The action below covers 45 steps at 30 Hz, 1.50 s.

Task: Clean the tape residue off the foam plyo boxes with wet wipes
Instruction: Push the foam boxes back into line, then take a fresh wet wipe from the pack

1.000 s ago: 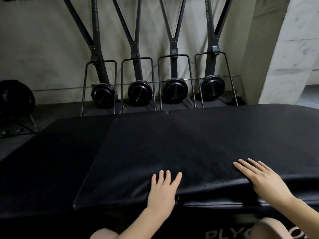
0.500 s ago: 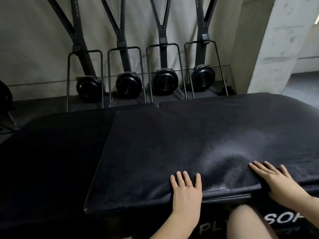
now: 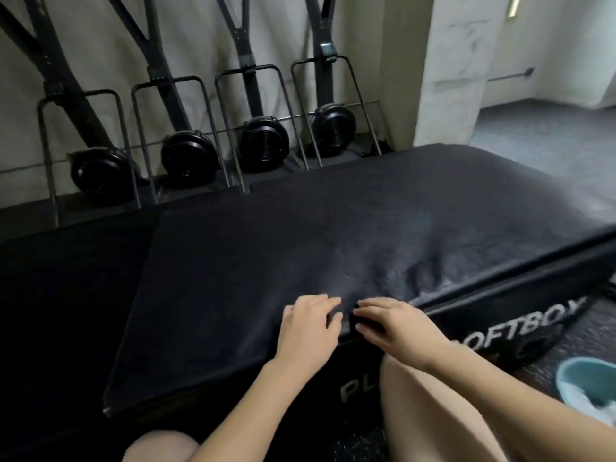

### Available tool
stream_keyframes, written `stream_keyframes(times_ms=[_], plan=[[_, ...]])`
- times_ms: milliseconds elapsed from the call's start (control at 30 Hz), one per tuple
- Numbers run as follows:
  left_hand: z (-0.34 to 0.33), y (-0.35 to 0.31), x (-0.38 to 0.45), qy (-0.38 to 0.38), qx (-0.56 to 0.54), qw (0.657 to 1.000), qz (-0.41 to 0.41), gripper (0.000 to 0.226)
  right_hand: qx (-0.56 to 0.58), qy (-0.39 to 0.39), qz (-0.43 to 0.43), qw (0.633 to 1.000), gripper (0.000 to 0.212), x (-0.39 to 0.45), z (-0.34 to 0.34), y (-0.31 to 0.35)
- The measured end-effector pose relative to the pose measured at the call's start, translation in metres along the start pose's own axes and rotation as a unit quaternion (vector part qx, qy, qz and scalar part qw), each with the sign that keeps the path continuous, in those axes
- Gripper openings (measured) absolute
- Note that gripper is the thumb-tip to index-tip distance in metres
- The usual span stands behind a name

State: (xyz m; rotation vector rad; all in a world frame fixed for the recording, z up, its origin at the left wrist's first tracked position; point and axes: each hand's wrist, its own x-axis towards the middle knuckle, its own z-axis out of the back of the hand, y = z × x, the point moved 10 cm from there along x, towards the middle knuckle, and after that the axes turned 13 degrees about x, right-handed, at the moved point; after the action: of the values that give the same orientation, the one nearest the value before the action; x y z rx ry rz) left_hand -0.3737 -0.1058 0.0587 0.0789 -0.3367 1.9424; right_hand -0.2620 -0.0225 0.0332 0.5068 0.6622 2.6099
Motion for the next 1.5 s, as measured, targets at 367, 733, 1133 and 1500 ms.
stream_keyframes(times_ms=[367,733,1133,1500], plan=[[-0.062,-0.316,-0.003,0.027,-0.275,0.949,-0.153,0.026,0.004,-0.266,-0.241,0.933,0.016,-0.272,0.190,-0.106],[-0.179,-0.483,-0.197,0.237,-0.340,0.862,-0.292,0.014,-0.031,-0.351,-0.422,0.835,0.031,-0.551,0.135,-0.093],[-0.178,-0.500,-0.287,0.136,-0.286,0.794,-0.519,0.020,-0.178,-0.342,-0.438,0.812,0.027,-0.647,0.087,-0.064],[-0.209,-0.515,-0.314,0.189,-0.108,0.776,-0.592,0.076,-0.046,-0.386,-0.446,0.806,0.037,-0.668,0.080,-0.094]])
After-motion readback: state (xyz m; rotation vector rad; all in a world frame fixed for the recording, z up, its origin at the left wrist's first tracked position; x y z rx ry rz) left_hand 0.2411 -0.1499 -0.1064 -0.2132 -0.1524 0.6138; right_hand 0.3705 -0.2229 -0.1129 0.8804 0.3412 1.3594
